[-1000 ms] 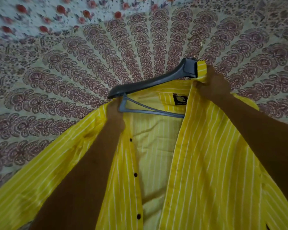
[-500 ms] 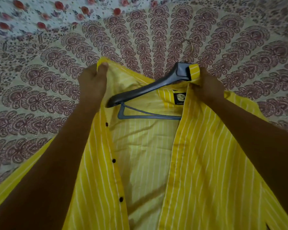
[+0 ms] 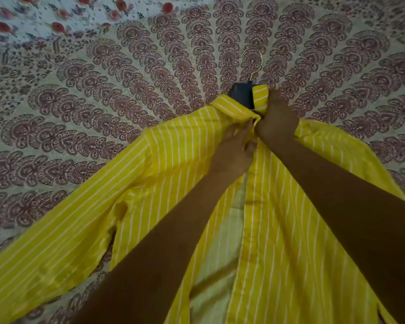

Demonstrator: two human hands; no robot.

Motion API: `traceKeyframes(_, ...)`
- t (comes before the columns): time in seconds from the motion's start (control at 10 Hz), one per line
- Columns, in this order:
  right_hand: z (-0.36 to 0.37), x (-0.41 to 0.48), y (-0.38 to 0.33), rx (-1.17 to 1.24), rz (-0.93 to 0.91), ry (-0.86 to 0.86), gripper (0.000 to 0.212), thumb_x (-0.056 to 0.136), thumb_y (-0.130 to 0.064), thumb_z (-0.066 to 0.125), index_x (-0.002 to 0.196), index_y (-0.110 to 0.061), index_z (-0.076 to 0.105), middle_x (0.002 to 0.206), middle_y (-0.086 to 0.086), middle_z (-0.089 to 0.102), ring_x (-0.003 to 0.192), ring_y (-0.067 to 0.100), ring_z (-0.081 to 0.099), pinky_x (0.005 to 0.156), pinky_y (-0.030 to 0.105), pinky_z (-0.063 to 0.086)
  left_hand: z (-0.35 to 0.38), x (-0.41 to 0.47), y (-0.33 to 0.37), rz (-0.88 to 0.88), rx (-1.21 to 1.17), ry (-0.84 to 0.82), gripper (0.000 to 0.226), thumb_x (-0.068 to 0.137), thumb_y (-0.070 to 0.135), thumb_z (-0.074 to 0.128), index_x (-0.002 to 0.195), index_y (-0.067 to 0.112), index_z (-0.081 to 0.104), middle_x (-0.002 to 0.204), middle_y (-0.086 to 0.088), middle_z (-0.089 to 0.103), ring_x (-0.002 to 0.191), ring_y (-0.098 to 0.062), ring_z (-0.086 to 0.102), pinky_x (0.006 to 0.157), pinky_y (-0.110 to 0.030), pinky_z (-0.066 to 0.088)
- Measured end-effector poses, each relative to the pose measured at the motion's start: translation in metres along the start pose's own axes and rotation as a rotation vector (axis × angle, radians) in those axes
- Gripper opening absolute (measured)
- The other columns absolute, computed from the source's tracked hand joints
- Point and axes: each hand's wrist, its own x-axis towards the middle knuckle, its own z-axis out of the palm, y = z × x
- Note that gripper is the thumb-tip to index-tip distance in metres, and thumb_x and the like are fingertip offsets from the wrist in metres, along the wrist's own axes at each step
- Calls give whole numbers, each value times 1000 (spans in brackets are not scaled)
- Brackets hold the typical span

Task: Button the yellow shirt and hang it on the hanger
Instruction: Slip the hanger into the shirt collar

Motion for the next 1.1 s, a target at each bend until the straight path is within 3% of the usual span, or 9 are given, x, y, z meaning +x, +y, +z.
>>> traceKeyframes(0.1, 4, 4, 16, 205, -82, -147, 67, 86, -26, 61, 142, -10, 28, 133, 19, 48, 121, 37, 47, 98, 45, 38, -6, -1, -13, -122, 367, -176, 44, 91, 43, 39, 118, 16, 62, 128, -10, 58, 122, -30, 50, 99, -38, 42)
traceKeyframes(0.2, -5, 1, 31, 283, -151, -173, 61, 89, -33, 56, 141, -10, 33, 139, 16, 46, 126, 32, 45, 99, 37, 36, -29, 0, -15, -180, 446, 2, 31, 89, 36, 48, 103, 18, 69, 114, -8, 65, 111, -31, 58, 88, -37, 48)
traceKeyframes(0.3, -15, 0, 40, 368, -92, -53, 55, 87, -46, 36, 128, -11, 50, 124, 16, 59, 113, 32, 54, 88, 36, 41, -56, 8, -5, -187, 320, 355, 27, 89, 31, 48, 100, 20, 70, 108, -9, 68, 106, -32, 60, 83, -34, 47)
traceKeyframes(0.4, -17, 8, 36, 371, 50, -31, 56, 89, -47, 30, 124, -9, 52, 122, 19, 59, 113, 33, 53, 88, 37, 40, -73, 30, 1, -260, 209, 489, 30, 92, 32, 46, 104, 14, 67, 110, -14, 66, 106, -33, 58, 79, -30, 43)
traceKeyframes(0.6, -10, 27, 25, 272, 149, -94, 64, 92, -60, 28, 114, -7, 55, 112, 16, 61, 109, 32, 54, 91, 40, 40, -69, 68, 0, -414, 96, 199, 62, 85, 51, 52, 108, -6, 60, 108, -24, 65, 99, -39, 63, 88, -42, 52)
traceKeyframes(0.7, -9, 38, 13, 249, 138, -136, 56, 89, -64, 36, 72, -12, 51, 83, 11, 53, 91, 28, 55, 68, 32, 35, -71, 80, 10, -407, 116, 112, 35, 83, 32, 65, 90, -2, 60, 87, -19, 71, 90, -33, 66, 90, -40, 53)
traceKeyframes(0.9, -15, 54, 6, 153, 133, -169, 24, 84, -31, 58, 90, -8, 56, 112, 17, 62, 109, 32, 57, 73, 31, 39, -82, 95, 26, -367, 348, 4, 41, 88, 20, 60, 120, -5, 55, 112, -24, 59, 121, -34, 50, 104, -35, 38)
traceKeyframes(1.0, -21, 60, 9, 93, 106, -145, 14, 80, -19, 60, 77, -6, 56, 110, 18, 64, 103, 30, 60, 70, 29, 40, -91, 106, 21, -231, 458, 4, 32, 89, 7, 53, 117, -5, 58, 124, -23, 57, 117, -37, 52, 98, -37, 41)
traceKeyframes(1.1, -30, 63, 19, 108, 63, -95, 27, 80, -12, 56, 100, 4, 66, 104, 22, 66, 99, 32, 63, 77, 33, 49, -99, 102, 30, -114, 503, 55, 32, 86, 6, 50, 115, 1, 63, 120, -19, 60, 111, -38, 56, 91, -40, 46)
